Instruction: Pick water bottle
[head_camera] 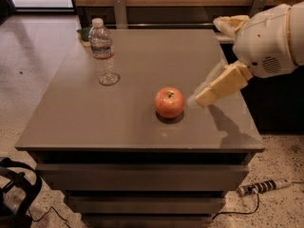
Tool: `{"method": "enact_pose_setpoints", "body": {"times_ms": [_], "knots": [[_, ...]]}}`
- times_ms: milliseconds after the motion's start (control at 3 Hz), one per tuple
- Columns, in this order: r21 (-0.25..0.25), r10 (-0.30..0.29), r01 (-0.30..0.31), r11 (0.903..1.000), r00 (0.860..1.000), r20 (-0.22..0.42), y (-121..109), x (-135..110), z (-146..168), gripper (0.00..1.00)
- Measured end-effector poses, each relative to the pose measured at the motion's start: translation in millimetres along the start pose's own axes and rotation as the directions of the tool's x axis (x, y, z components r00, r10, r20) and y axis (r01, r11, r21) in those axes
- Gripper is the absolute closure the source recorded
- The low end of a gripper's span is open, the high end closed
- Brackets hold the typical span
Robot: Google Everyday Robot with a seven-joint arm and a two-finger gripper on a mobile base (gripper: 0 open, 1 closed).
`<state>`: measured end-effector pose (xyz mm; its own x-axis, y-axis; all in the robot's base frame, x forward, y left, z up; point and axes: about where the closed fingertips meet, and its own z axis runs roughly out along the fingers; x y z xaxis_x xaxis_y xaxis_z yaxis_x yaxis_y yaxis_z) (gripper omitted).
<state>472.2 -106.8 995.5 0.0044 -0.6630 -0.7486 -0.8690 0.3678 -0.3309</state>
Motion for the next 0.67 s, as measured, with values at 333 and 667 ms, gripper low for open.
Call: {"method": "enact_pose_setpoints", "body": {"times_ms": [333,667], "knots": [[0.002,0.008,-0.008,1.0,0.999,0.038,0.9,-13.5,0.7,0.0],[0.002,0.007,-0.007,1.0,0.999,0.04,0.5,-14.7,1.7,0.0]]}}
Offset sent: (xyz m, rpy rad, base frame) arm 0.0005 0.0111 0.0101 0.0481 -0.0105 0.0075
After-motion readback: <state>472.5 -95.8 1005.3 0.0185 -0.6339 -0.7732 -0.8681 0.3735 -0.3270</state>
